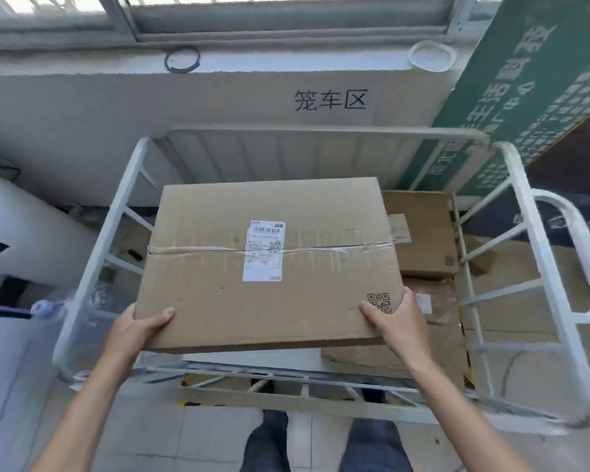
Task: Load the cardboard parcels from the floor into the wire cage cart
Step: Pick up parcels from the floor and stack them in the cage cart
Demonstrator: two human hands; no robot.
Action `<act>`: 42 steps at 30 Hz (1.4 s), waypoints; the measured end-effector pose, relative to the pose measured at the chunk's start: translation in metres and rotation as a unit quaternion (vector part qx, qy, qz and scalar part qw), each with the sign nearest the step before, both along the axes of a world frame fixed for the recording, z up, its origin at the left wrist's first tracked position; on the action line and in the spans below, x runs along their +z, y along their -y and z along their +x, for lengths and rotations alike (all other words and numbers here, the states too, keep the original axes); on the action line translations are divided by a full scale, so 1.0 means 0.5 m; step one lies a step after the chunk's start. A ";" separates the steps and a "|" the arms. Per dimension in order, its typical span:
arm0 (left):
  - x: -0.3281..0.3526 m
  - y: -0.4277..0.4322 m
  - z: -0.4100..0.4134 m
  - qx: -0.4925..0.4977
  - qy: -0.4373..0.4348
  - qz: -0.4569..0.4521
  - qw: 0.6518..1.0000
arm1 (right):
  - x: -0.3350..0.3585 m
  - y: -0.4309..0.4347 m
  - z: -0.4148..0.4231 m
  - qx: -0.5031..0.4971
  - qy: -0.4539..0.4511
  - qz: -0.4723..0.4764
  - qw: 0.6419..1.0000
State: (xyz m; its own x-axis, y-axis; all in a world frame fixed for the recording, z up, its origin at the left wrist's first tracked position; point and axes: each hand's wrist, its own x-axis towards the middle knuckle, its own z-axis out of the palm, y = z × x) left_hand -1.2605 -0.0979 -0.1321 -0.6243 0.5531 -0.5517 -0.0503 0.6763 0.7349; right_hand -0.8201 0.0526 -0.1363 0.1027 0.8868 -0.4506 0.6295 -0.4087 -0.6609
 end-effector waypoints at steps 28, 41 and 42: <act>-0.628 -0.073 -0.285 -0.125 0.074 -0.217 0.965 | -0.641 0.056 -0.274 -0.035 0.053 -0.204 0.977; -0.980 -0.025 -0.276 -0.070 0.096 -0.271 0.955 | -0.945 0.090 -0.263 0.048 0.193 -0.230 0.953; -0.993 -0.027 -0.273 -0.076 0.091 -0.272 0.955 | -0.956 0.087 -0.265 0.067 0.215 -0.222 0.949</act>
State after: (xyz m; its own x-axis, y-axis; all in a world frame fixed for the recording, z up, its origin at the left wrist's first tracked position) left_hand -1.3971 -0.0845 -0.6288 -0.4263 0.2302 -0.8748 -0.0146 0.9652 0.2611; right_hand -0.9524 0.0093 -0.6143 0.2613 0.6375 -0.7248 0.8676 -0.4843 -0.1131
